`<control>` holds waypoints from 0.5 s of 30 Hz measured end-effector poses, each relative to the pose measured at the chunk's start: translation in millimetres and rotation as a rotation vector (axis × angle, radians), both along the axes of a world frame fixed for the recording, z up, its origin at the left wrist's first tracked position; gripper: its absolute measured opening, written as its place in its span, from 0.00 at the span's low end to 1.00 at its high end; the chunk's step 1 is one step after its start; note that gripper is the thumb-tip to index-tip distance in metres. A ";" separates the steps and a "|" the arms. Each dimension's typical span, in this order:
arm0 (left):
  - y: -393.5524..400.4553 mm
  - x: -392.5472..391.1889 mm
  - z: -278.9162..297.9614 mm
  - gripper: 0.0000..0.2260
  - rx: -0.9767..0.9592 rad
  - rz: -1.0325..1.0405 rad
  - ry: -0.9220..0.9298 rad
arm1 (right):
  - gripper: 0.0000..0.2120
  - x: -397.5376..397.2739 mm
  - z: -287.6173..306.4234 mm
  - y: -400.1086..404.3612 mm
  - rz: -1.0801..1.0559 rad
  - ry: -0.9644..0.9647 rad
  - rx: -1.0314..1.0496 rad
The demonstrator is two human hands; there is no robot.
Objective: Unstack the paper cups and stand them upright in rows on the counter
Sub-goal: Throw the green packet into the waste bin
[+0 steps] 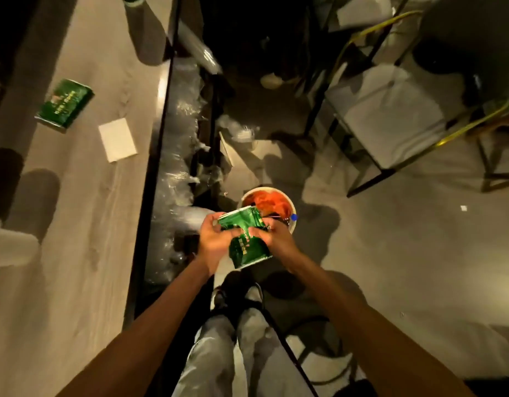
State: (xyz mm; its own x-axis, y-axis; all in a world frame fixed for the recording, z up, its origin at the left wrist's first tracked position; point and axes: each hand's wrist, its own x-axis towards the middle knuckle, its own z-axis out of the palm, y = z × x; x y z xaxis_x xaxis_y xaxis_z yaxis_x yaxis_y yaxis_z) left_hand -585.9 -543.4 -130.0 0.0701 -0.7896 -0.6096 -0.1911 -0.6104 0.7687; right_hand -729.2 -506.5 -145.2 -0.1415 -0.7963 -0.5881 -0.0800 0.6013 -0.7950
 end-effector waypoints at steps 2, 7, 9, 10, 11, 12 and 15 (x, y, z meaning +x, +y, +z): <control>-11.7 -9.4 -24.0 0.15 0.028 -0.071 -0.067 | 0.08 -9.4 -20.3 -7.4 -0.070 -0.003 0.052; -39.6 -31.6 -115.1 0.10 0.106 -0.160 -0.113 | 0.13 -33.4 -103.6 -4.9 -0.345 0.093 0.160; -46.4 -35.7 -160.3 0.11 0.140 -0.129 -0.094 | 0.14 -44.0 -140.5 -0.3 -0.414 0.168 0.177; -49.1 -37.8 -184.4 0.11 0.164 -0.098 -0.077 | 0.13 -48.9 -161.1 2.5 -0.437 0.202 0.180; -51.7 -40.2 -204.8 0.12 0.181 -0.078 -0.084 | 0.11 -53.7 -178.3 3.8 -0.437 0.232 0.188; -53.8 -42.5 -222.2 0.12 0.192 -0.076 -0.107 | 0.08 -57.0 -193.5 4.0 -0.428 0.252 0.190; -62.4 -55.0 -285.3 0.09 0.225 -0.093 -0.147 | 0.02 -63.2 -246.9 -2.5 -0.402 0.289 0.224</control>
